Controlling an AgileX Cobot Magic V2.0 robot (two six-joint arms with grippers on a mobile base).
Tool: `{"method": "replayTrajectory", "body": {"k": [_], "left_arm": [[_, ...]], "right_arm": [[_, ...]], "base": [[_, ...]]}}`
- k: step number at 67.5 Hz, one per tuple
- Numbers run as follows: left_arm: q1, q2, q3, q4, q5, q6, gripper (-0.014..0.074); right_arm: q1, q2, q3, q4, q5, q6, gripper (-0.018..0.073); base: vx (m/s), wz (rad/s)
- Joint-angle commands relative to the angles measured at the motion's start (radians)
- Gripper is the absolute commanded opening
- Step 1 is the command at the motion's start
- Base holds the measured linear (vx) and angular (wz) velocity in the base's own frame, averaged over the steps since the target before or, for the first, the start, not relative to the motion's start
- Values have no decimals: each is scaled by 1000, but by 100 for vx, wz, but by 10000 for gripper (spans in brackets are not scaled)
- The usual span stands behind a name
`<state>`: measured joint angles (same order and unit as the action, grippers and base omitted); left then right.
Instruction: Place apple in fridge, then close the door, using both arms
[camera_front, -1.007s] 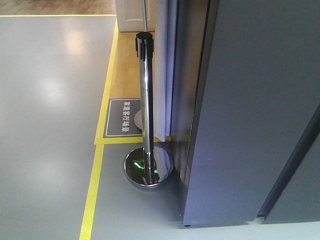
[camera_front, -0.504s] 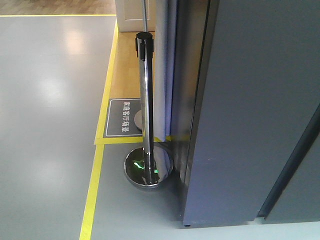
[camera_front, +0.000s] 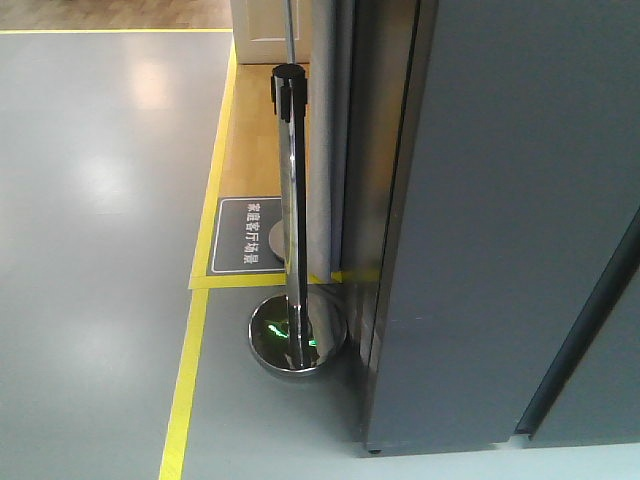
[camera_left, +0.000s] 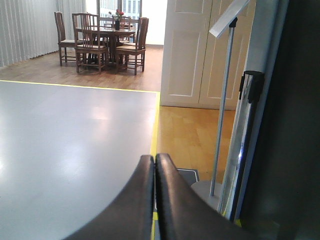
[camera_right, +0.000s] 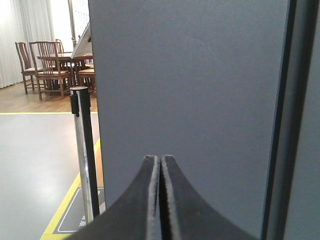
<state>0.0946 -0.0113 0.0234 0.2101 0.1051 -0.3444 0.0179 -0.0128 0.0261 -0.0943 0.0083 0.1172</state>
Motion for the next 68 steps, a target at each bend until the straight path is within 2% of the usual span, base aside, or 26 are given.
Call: {"method": "replayTrajectory", "body": {"k": [1,68], "left_arm": [[-6,-16,29,1,-72,0,-5],[-6,-16,29,1,-72,0,-5]], "right_arm": [[-6,-7,2,5,-78,-1,-5],[-6,-7,2,5,-79,-4,-5]], "base": [[0,0],[0,0]]}}
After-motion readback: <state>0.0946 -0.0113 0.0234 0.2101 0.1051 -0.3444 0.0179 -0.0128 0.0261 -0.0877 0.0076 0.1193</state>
